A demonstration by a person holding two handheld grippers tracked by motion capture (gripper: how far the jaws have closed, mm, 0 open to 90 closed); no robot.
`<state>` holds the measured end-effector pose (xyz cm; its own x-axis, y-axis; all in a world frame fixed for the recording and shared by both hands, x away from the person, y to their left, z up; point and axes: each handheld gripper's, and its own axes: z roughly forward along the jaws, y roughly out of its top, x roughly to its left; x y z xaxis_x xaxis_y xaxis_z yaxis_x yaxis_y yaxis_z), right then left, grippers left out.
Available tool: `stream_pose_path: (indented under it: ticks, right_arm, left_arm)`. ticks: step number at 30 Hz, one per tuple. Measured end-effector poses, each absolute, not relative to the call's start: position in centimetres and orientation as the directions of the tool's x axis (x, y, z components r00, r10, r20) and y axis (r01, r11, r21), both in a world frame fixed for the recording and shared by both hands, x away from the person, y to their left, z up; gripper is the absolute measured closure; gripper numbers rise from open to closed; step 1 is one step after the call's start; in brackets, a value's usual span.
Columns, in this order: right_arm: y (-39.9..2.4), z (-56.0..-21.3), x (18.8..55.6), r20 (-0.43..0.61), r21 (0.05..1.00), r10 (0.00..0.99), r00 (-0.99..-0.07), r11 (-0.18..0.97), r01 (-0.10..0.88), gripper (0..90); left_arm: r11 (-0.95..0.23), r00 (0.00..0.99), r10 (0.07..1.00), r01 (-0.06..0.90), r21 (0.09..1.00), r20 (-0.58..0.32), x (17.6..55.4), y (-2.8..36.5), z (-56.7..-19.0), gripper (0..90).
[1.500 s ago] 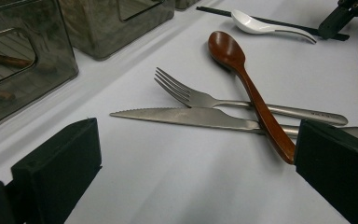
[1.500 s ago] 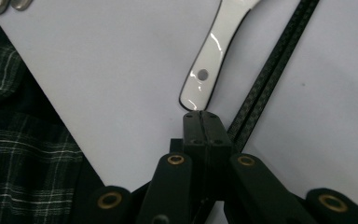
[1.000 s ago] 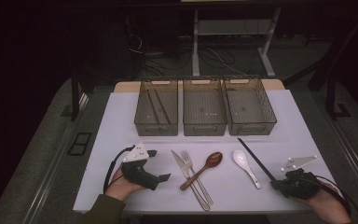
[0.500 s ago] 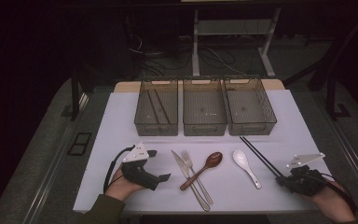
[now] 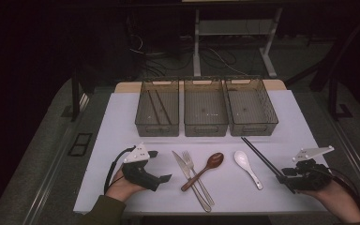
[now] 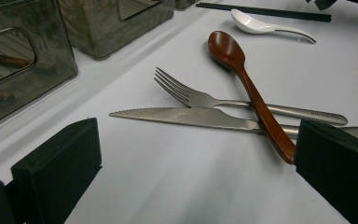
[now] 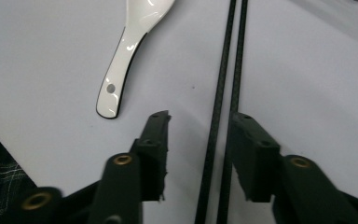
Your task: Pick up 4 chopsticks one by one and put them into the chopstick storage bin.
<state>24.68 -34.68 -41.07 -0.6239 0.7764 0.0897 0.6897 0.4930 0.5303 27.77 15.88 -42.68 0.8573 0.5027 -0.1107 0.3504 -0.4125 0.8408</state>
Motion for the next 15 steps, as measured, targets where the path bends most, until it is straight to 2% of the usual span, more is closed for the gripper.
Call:
stream_pose_path:
  ticks: [5,8,15]
  right_arm:
    - [-34.6,-40.8,25.7,0.076,0.502,0.8,-0.595,0.485,0.717,50.0]
    - [-34.6,-40.8,26.5,0.073,0.466,0.805,-0.589,0.494,0.734,51.8]
    - [-34.0,-41.1,28.3,0.046,0.378,0.807,-0.588,0.531,0.758,68.6]
  left_arm:
    - [-0.408,0.857,0.503,0.352,0.842,-0.114,27.8,15.9,-42.7,0.0]
    - [-0.404,0.855,0.506,0.356,0.843,-0.118,27.8,15.9,-42.7,0.0]
    - [-0.403,0.854,0.506,0.356,0.843,-0.119,27.8,15.9,-42.6,0.0]
